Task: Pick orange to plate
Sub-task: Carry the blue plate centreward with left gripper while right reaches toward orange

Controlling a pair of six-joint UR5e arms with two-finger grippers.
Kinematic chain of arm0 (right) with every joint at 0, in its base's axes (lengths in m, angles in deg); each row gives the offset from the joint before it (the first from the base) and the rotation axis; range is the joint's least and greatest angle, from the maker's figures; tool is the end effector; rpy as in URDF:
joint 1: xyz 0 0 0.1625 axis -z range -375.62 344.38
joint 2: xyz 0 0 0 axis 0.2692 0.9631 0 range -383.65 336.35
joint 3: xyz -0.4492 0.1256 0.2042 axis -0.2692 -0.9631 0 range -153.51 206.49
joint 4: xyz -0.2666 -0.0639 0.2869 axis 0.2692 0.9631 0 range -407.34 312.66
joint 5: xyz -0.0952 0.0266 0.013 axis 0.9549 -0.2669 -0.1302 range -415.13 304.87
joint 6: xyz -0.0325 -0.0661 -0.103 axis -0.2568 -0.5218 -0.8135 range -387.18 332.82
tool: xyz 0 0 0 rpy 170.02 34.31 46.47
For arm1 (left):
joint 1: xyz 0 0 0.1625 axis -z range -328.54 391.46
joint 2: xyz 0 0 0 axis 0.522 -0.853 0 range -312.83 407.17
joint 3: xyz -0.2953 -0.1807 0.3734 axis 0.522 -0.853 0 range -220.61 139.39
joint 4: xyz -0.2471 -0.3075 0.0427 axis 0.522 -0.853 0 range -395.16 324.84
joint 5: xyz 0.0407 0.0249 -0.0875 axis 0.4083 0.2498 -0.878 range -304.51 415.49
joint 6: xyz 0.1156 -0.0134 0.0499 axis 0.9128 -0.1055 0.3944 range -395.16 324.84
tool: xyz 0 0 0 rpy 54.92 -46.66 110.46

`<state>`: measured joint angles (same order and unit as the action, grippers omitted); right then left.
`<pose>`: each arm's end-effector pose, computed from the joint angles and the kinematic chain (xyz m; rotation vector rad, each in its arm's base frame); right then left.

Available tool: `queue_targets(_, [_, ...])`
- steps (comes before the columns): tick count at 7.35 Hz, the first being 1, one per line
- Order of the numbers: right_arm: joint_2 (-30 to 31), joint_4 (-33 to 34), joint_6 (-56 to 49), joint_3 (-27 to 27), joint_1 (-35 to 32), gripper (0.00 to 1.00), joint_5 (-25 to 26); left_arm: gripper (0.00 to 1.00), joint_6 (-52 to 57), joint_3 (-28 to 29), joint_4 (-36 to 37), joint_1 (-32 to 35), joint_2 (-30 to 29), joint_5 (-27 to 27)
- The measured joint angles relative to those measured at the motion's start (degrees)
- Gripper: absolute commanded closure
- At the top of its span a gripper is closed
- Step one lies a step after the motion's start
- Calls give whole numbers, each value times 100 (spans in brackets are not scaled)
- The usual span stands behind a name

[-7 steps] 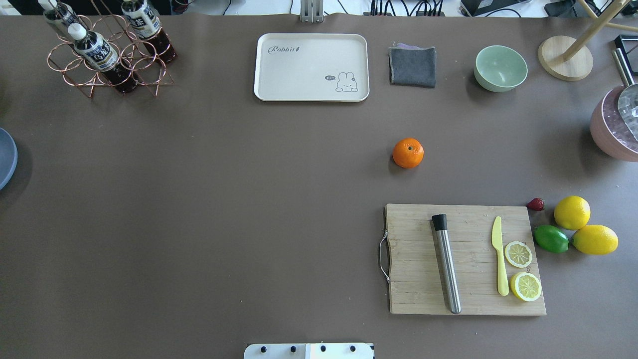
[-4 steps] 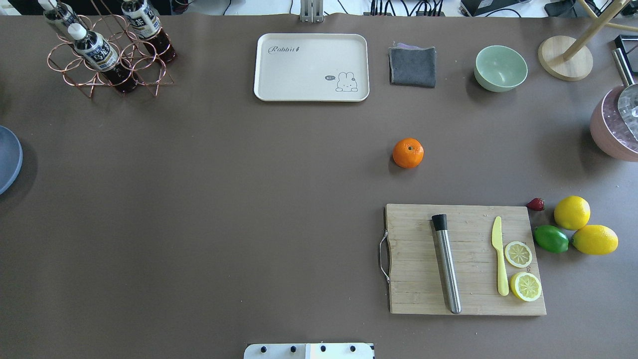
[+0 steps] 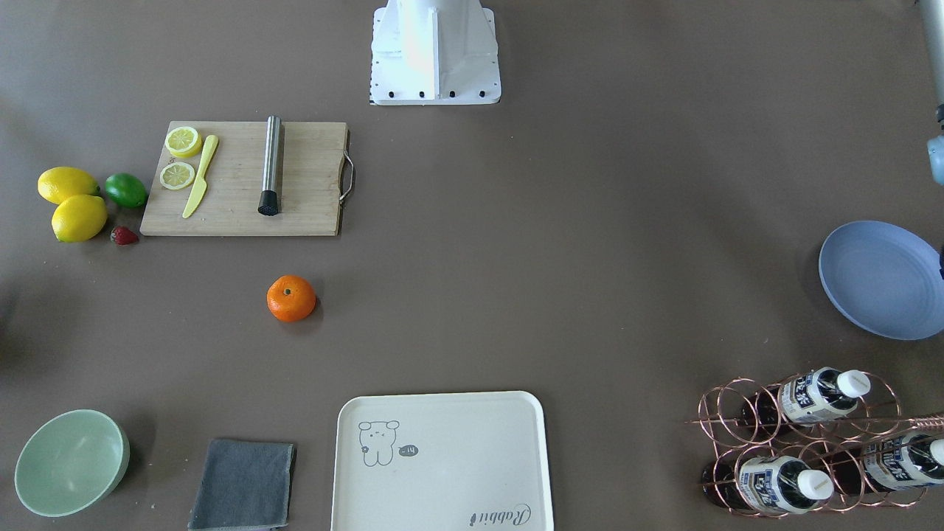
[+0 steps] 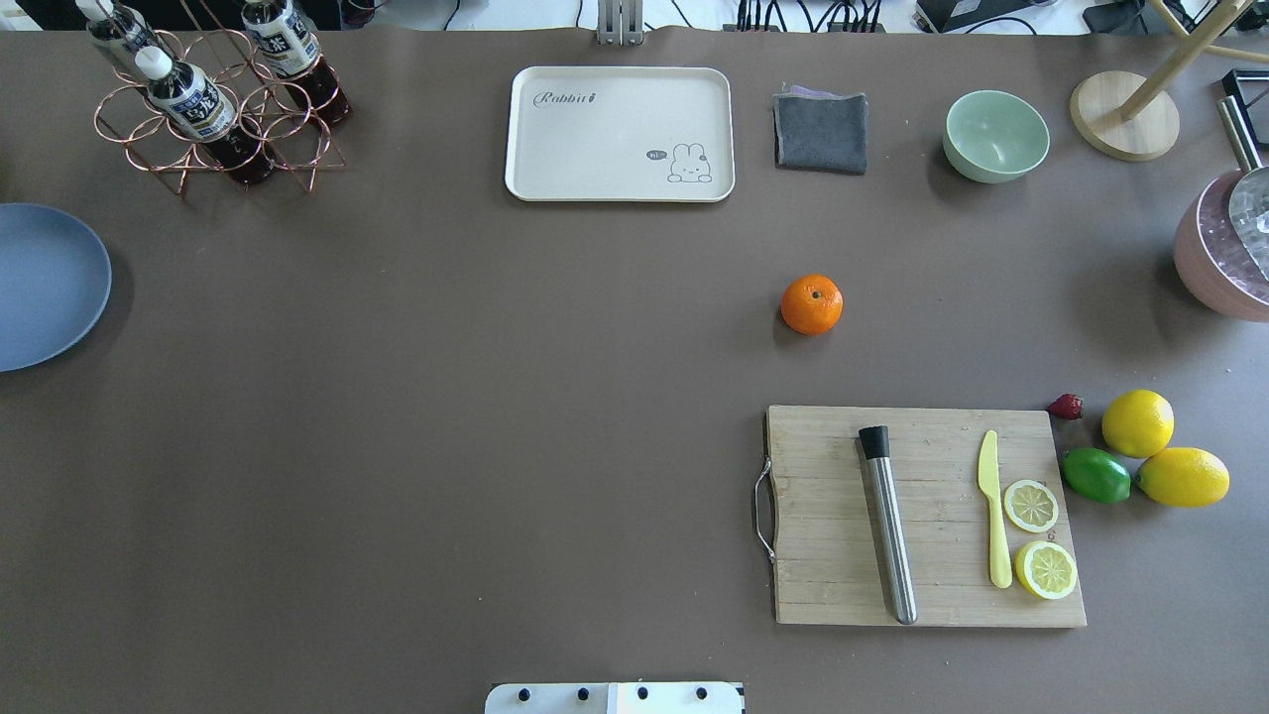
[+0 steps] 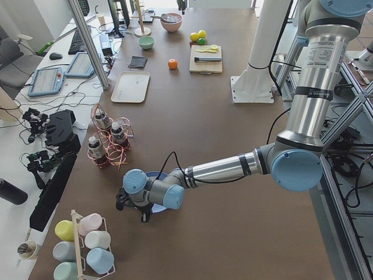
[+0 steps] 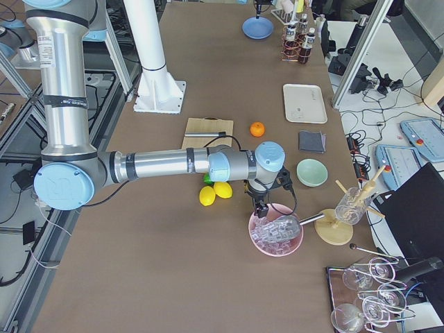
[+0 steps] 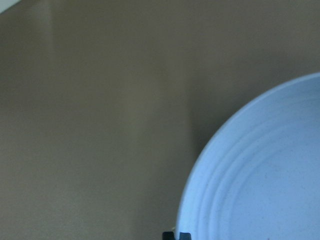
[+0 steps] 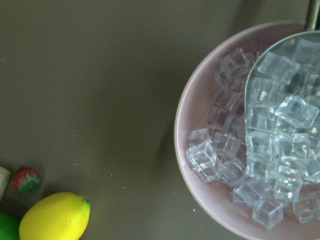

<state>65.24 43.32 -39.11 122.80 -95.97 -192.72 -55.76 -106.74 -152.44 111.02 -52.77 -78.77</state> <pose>-0.0428 -0.4893 0.6964 0.1285 -0.8331 -0.4032 0.0589 -0.5673 0.8193 0.0075 0.8001 -0.0777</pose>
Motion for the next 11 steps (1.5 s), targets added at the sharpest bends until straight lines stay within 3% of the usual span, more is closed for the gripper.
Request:
queue_targets(3, [-215,-5,830,450,388,0,-335,100,-2538,-1984,269,-752,268,-391])
queue_targets(6, [-779,-10,2055,625,1029,0,-295,100,-5540,-3495,286,-2404,38,236])
queue_targets(8, [-1326,-13,3061,652,1668,0,108,100,-6959,-3667,306,-3558,-576,1027])
queue_targets(11, [-2026,-312,4612,602,2781,0,957,100,-7676,-3518,453,-4644,-1277,1892])
